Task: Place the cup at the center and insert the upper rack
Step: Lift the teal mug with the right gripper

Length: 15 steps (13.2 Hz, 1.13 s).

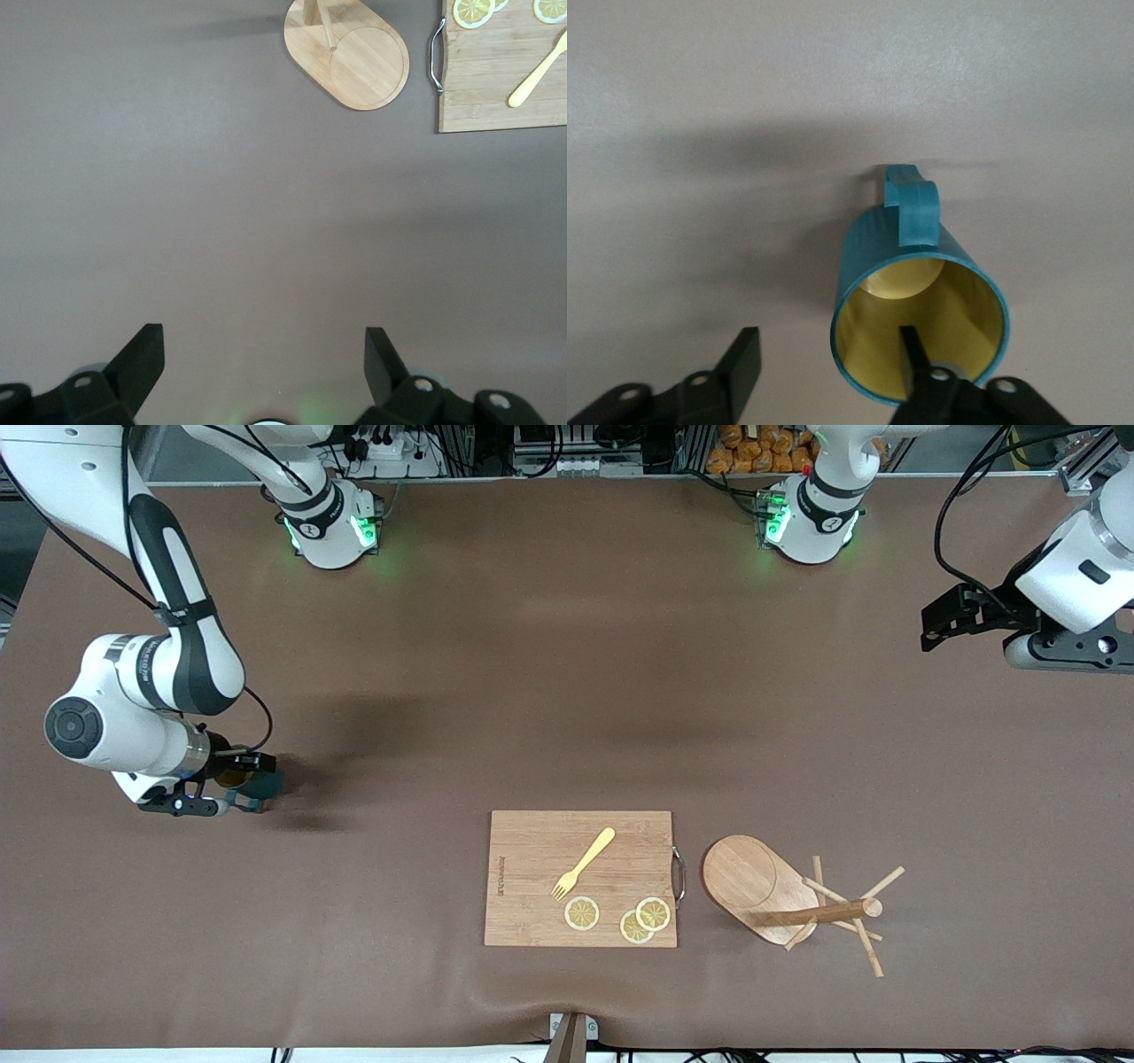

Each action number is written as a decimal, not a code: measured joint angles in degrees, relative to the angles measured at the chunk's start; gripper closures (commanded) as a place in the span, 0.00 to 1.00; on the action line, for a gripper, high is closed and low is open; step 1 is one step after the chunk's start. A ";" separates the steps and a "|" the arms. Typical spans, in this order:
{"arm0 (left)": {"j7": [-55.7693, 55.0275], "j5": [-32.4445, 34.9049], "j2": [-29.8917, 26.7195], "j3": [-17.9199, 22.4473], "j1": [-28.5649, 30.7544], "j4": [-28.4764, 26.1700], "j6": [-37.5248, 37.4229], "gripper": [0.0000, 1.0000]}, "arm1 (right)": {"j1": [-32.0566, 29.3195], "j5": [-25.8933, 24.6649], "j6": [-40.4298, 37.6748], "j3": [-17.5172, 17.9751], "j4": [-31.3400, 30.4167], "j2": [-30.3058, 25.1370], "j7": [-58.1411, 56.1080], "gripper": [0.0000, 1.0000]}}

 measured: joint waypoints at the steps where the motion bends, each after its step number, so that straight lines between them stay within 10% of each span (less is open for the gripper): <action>1: 0.00 0.00 0.00 0.00 0.00 0.00 0.01 0.00 | 0.03 0.00 0.31 0.04 -0.31 0.18 0.00 0.50; 7: 0.00 0.00 0.03 0.00 -0.01 0.00 0.02 0.00 | 0.02 0.03 2.06 0.06 -1.04 1.49 0.00 1.00; 15: 0.00 0.00 0.41 0.00 -0.01 0.02 0.27 0.00 | 0.99 0.07 -4.56 0.49 2.52 0.69 0.24 1.00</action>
